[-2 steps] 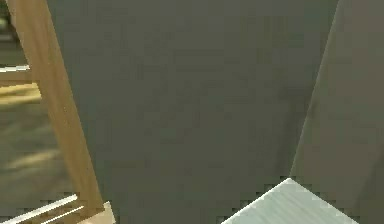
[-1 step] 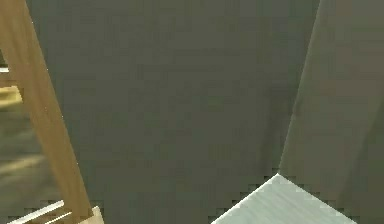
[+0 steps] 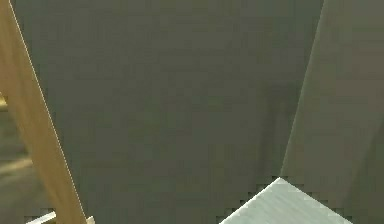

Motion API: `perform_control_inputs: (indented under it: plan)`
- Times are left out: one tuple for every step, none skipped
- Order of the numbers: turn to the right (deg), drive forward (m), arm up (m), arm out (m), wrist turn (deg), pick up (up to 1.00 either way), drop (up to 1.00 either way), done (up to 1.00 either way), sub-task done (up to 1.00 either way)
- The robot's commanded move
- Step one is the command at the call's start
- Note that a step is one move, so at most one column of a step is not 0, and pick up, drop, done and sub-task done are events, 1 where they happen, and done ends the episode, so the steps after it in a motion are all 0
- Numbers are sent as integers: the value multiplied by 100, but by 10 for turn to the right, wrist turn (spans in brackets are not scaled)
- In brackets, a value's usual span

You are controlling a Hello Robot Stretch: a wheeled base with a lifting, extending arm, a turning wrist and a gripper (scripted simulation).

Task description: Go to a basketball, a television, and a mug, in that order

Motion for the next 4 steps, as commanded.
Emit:
perform_control_inputs:
  plan:
    - [60,0,0,0,0,0,0,0,0]
    - [0,45,0,0,0,0,0,0,0]
    - [450,0,0,0,0,0,0,0,0]
    - [30,0,0,0,0,0,0,0,0]
